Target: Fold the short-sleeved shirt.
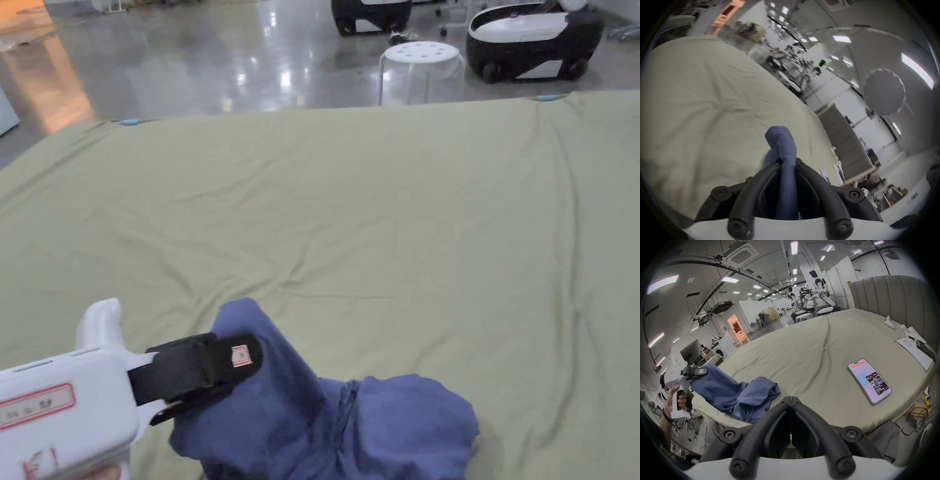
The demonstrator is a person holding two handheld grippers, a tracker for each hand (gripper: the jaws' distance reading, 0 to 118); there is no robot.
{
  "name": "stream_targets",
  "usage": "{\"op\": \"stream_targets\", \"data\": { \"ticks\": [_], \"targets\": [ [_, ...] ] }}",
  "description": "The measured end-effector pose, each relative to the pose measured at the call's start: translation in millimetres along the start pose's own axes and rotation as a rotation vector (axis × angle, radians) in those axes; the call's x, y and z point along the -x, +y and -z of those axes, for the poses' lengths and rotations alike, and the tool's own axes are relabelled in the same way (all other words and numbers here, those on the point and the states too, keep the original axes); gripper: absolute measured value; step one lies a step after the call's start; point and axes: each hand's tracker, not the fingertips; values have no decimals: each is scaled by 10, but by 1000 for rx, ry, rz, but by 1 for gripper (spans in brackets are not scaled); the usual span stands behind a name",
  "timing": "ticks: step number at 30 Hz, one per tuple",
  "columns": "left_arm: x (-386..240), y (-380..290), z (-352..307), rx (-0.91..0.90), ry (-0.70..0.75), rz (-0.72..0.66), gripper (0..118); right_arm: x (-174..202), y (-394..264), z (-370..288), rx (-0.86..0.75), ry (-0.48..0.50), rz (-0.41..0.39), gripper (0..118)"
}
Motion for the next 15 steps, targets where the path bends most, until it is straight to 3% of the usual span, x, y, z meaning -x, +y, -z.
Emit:
{"op": "stream_targets", "data": {
  "ticks": [3,7,9,11,12,15],
  "targets": [
    [-244,-340,750,125,-67,27,10,1,-7,-74,-24,-3,8,0],
    [-225,-620,1378,238,-13,91,11,6,-29,-198,-50,-15,16,0],
    [-220,-629,1434,249,10,91,26,-32,-57,-226,-51,-19,26,0],
    [-227,-533,1278,219,-84,58,63,-119,-113,-226,-40,-28,30,0],
    [-238,-474,1174,186,-104,51,70,-153,-135,-215,-34,-32,33,0],
    [-171,-314,945,96,-158,28,60,-145,-155,-214,-47,26,30,0]
  ]
}}
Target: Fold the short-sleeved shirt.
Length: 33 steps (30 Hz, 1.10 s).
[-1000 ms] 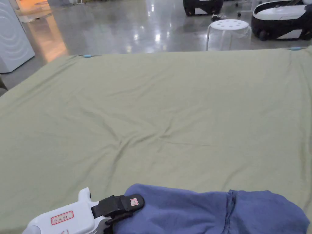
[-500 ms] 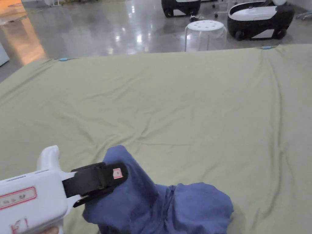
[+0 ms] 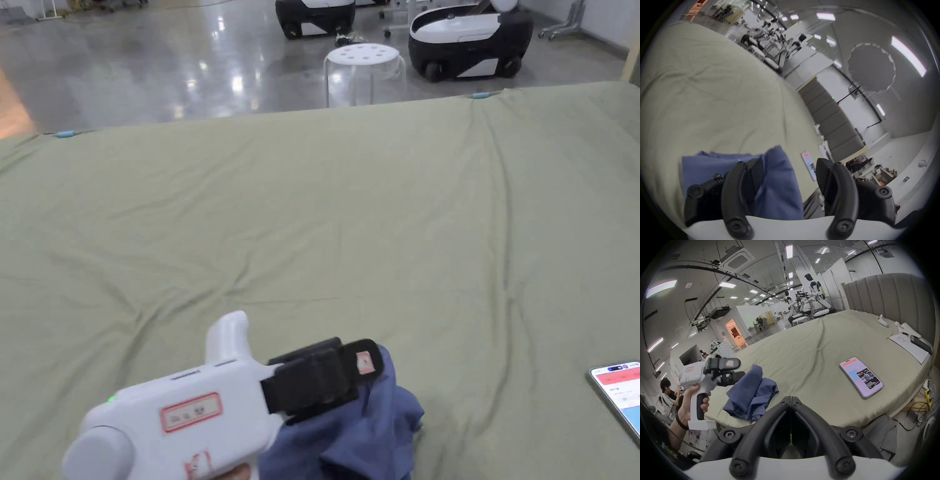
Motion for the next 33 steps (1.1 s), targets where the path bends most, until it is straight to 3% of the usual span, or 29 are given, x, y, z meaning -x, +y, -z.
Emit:
{"op": "stream_targets", "data": {
  "ticks": [1,2,3,5,7,10,12,15,17,19,20,21,22,25,27,28,29,30,33],
  "targets": [
    [25,6,-29,1,25,0,44,12,9,-14,-2,16,-5,0],
    [55,-6,-3,-1,45,0,9,33,16,-21,-7,22,-16,0],
    [109,-45,68,8,108,4,5,72,30,-17,-12,26,-35,0],
    [209,-160,292,96,159,-16,5,129,42,18,-4,19,-67,0],
    [226,-337,573,224,102,-25,5,213,48,71,16,3,-104,0],
    [103,-596,926,356,262,145,5,293,26,108,40,0,-136,0],
    [87,-624,954,310,253,207,4,345,15,141,58,6,-146,0],
    [79,-514,857,298,214,96,5,367,31,238,94,32,-136,0],
    [19,-415,644,230,178,106,5,389,123,380,138,83,-122,0],
    [-52,-266,288,128,141,121,12,458,275,577,165,124,-150,0],
    [-60,-208,123,86,129,116,38,491,341,690,195,146,-156,0],
    [-67,-176,-100,31,114,97,58,535,415,844,232,177,-162,0],
    [-25,-125,-293,-15,104,67,67,578,471,1012,270,205,-166,0],
    [251,-64,-762,-69,88,-83,67,700,506,1575,428,226,-203,0],
    [479,-100,-940,-66,118,-155,67,750,385,1975,592,152,-252,0],
    [590,-130,-1008,-58,155,-185,67,765,252,2194,731,64,-302,0],
    [683,-156,-1011,-45,167,-213,67,777,153,2287,780,61,-312,0],
    [778,-197,-1013,-39,150,-248,67,814,207,2220,664,94,-306,0],
    [994,-289,-855,-16,73,-363,67,889,220,2162,685,67,-336,0]
  ]
}}
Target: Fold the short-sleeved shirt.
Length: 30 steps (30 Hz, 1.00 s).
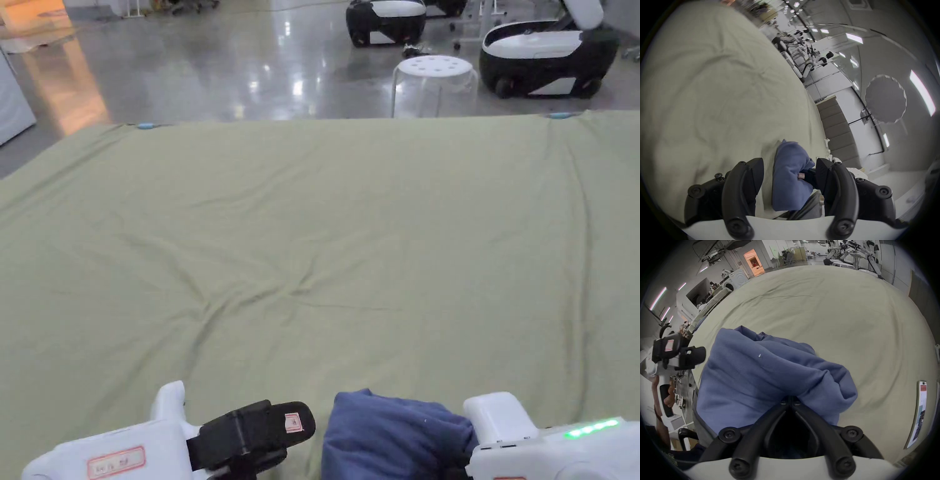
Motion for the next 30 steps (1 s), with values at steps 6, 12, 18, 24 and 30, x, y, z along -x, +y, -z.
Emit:
{"op": "stream_targets", "data": {
  "ticks": [6,12,18,24,30],
  "targets": [
    [122,-59,526,138,-67,-13,67,-99,-94,-47,-37,37,62,0],
    [-106,-188,742,187,121,239,37,-109,-139,-41,-53,43,80,0],
    [-100,-57,578,184,61,214,24,-105,-235,-244,-170,74,104,0],
    [-36,596,-693,-22,84,224,24,-305,-496,-679,-373,277,299,0],
    [531,1361,-2043,-179,481,114,24,-526,-684,-649,-337,251,372,0]
  ]
}}
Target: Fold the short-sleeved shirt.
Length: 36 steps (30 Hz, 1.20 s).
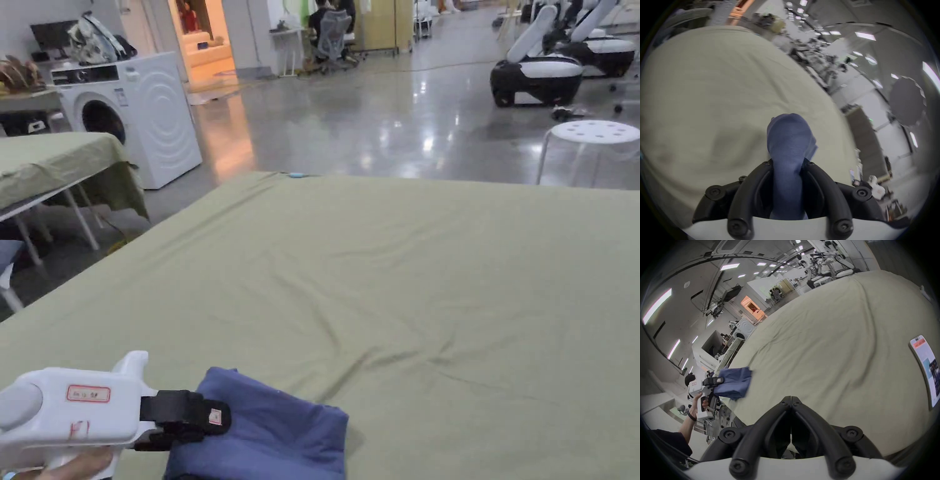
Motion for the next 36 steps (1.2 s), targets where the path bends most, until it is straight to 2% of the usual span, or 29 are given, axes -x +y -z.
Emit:
{"op": "stream_targets", "data": {
  "ticks": [4,5,6,7,8,9,12,14,17,20,24,29,31,34,35,36],
  "targets": [
    [231,201,-73,-12,-8,-90,28,-111,6,-6,-4,-1,6,0],
    [141,210,-75,-10,79,-42,28,-110,20,-23,-13,6,11,0],
    [39,231,-106,-24,150,41,35,-101,36,-43,-19,12,10,0],
    [-47,267,-204,-126,223,154,46,-72,66,-84,-26,12,-4,0],
    [-113,313,-327,-203,278,216,61,21,97,-143,-44,-2,-51,0],
    [-182,372,-464,-266,331,204,65,58,128,-201,-61,-27,-103,0],
    [-552,305,-819,-418,349,244,65,135,218,-337,-122,-124,-230,0],
    [-905,127,-1009,-498,276,443,65,227,353,-396,-174,-185,-305,0],
    [-1477,-289,-1091,-632,312,677,65,462,507,-509,-303,-252,-430,0],
    [-1949,-688,-1057,-738,283,781,64,728,589,-655,-441,-281,-549,0],
    [-2430,-1210,-909,-893,263,890,64,987,577,-801,-577,-296,-663,0],
    [-2836,-1635,-747,-966,210,921,64,1162,418,-947,-708,-286,-698,0],
    [-2850,-1691,-666,-1000,158,789,62,1162,344,-965,-771,-301,-703,0],
    [-2852,-1801,-513,-962,19,697,47,1085,296,-955,-828,-294,-624,0],
    [-2848,-1804,-464,-917,14,705,47,1044,300,-949,-817,-282,-587,0],
    [-2835,-1818,-422,-907,23,719,31,1006,317,-936,-800,-279,-560,0]
  ]
}}
